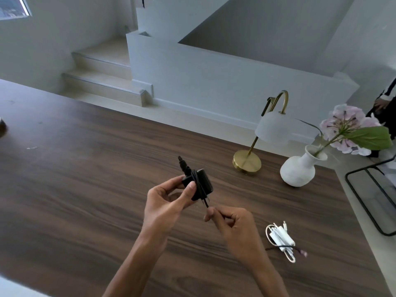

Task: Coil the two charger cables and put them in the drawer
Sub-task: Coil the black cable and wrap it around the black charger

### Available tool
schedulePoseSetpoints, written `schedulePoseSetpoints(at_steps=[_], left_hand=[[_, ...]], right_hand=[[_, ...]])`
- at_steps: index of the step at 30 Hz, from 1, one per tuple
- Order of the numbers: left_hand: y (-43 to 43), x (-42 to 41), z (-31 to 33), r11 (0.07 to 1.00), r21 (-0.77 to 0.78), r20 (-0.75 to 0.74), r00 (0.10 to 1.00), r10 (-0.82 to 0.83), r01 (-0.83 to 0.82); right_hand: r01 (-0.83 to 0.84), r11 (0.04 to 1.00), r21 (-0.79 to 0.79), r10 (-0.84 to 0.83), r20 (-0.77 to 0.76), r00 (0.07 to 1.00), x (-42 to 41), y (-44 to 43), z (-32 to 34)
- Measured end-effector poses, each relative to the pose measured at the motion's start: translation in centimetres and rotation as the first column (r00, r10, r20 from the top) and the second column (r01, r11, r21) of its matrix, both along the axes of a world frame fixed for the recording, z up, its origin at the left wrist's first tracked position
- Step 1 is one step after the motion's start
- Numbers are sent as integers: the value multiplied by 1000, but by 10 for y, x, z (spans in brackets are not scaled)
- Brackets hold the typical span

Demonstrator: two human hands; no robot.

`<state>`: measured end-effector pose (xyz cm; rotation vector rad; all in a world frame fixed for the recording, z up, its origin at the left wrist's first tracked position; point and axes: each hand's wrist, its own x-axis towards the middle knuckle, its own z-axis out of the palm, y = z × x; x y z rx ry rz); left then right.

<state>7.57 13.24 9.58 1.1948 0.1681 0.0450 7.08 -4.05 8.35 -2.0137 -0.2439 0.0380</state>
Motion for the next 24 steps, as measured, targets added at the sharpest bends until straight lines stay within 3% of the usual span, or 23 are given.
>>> schedulePoseSetpoints(at_steps=[3, 6, 12, 15, 18, 24], left_hand=[[-6, 1, -5, 956, 251, 51, 988, 144, -152], [-10, 0, -10, 839, 523, 187, 981, 59, -151], [-11, -9, 0, 750, 658, 88, 981, -172, 73], [0, -11, 6, 753, 587, -20, 935, -354, 298], [7, -16, 14, 778, 282, -95, 823, -559, 561], [5, -17, 10, 808, 75, -75, 812, -579, 584]], right_hand=[[-44, 979, -198, 58, 68, 996, -9, -4, 15], [-22, 954, -298, 51, 90, 995, -7, -11, 36], [29, 961, -276, 7, 128, 992, 14, -27, 60], [21, 989, -145, -1, 136, 991, 25, -31, 66], [8, 1000, -10, -7, 117, 993, 34, -27, 59], [5, 991, 137, -9, 24, 1000, 31, -8, 31]])
